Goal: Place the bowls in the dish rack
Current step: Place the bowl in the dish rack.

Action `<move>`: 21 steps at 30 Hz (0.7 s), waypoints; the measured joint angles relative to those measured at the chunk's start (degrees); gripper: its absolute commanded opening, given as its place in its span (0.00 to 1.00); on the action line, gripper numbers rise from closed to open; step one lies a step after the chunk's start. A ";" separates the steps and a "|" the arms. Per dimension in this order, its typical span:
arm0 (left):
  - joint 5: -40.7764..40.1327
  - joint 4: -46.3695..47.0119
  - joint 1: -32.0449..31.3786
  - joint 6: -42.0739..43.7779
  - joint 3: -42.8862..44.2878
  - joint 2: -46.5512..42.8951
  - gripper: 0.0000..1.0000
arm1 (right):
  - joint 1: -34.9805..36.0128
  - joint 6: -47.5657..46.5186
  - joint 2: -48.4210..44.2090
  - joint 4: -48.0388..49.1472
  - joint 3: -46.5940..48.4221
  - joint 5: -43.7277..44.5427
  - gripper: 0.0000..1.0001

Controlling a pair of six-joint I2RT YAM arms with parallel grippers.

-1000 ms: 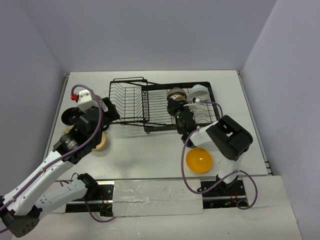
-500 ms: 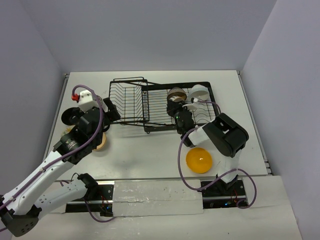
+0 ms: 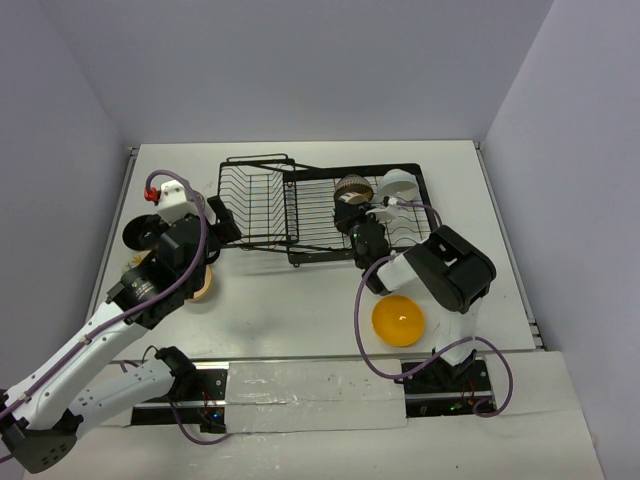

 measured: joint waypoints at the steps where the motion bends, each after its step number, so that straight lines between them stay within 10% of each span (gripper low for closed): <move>1: 0.00 0.00 -0.04 0.02 0.00 0.00 0.99 | 0.00 0.02 0.00 0.46 -0.39 0.02 0.00; 21: -0.02 0.09 -0.74 0.22 -0.35 -1.07 0.99 | 0.07 1.20 -1.09 5.79 -5.40 0.24 0.14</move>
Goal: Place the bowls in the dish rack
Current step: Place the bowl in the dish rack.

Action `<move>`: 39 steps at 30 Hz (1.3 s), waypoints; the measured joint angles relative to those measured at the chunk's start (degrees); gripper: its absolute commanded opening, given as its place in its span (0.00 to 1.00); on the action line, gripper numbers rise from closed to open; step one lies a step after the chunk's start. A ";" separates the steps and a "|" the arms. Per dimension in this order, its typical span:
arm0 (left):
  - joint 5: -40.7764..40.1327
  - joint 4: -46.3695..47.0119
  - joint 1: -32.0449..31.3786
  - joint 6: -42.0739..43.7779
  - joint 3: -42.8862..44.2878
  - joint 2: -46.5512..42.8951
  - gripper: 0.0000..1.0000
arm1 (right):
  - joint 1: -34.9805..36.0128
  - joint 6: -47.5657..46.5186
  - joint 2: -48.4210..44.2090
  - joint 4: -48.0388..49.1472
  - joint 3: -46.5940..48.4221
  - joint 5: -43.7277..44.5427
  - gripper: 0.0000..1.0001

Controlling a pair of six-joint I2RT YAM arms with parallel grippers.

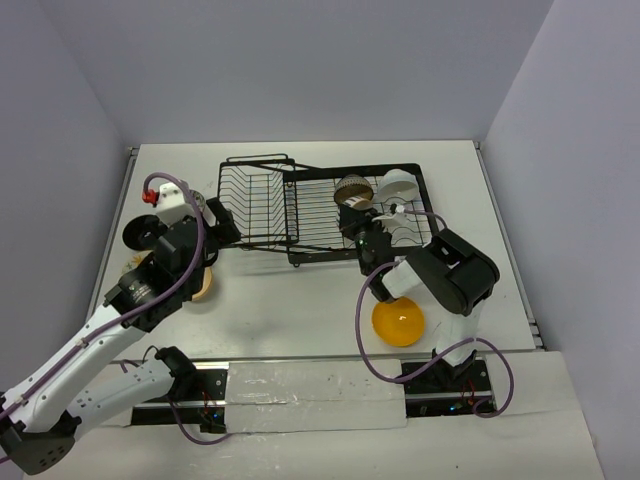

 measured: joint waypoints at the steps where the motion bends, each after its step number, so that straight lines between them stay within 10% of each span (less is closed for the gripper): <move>1: 0.00 0.02 0.00 0.00 0.00 -0.07 0.99 | 0.00 0.07 -0.20 0.13 -0.31 0.02 0.16; 12: -0.33 -0.02 -0.07 0.00 -0.13 -0.98 0.99 | 1.07 0.61 -0.63 -0.52 -2.75 0.68 0.28; 20: -0.87 0.00 -0.07 0.02 -0.31 -1.36 0.99 | 1.51 -0.04 -2.14 1.14 -3.13 0.74 0.00; 39: -1.27 0.00 -0.11 0.17 -0.50 -1.36 0.99 | 1.46 -0.09 4.57 0.26 5.99 -6.88 0.00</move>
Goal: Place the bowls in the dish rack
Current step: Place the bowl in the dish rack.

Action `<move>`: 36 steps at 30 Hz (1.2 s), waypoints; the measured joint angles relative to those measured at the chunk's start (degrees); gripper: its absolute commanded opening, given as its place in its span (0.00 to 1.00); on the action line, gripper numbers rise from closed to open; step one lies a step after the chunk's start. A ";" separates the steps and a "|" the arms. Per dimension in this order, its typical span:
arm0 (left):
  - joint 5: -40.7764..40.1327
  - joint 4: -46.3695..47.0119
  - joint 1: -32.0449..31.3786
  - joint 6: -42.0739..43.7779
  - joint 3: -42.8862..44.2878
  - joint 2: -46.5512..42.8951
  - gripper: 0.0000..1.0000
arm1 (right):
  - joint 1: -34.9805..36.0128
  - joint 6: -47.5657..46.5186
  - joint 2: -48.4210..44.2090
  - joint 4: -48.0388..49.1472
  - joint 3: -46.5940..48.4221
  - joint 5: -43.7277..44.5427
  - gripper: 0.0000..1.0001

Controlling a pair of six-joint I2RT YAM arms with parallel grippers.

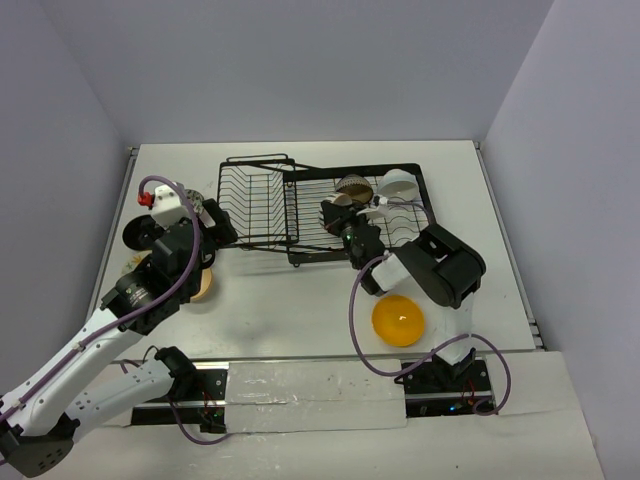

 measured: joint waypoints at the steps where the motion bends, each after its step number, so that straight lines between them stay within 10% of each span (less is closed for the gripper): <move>1: 0.00 0.00 0.00 0.02 0.00 0.00 0.99 | 0.00 -0.11 0.22 -0.39 0.57 -0.55 0.00; 36: -0.55 0.02 0.00 1.36 0.00 -0.11 0.99 | 0.33 -15.13 -10.16 -32.96 14.08 -22.38 0.00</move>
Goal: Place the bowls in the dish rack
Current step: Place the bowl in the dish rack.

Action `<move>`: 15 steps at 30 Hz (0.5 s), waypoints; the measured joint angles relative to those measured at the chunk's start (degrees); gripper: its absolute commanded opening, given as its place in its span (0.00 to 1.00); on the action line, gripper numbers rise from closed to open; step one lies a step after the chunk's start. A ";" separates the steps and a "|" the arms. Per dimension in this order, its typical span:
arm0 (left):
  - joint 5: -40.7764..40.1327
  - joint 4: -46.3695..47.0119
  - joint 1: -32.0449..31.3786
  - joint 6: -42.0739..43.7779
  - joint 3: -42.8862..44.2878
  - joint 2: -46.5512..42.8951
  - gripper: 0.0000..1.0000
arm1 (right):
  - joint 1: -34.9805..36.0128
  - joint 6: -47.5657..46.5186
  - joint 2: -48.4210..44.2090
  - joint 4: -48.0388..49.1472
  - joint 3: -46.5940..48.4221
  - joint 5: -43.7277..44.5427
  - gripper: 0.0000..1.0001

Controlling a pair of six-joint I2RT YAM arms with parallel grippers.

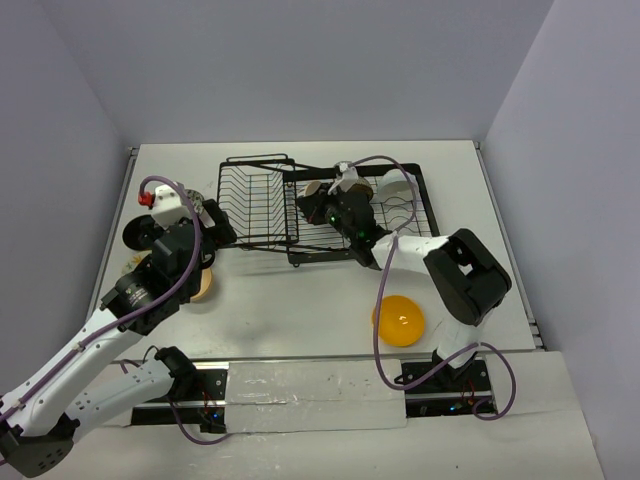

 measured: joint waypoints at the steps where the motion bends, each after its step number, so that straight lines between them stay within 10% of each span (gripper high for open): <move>1: -0.07 0.00 0.00 0.00 0.00 0.00 0.99 | -0.09 -0.90 0.00 -1.38 0.63 -0.50 0.00; 15: -0.96 0.09 0.00 0.26 -0.02 -0.31 0.99 | -1.33 -9.51 0.00 -16.81 6.12 -7.50 0.00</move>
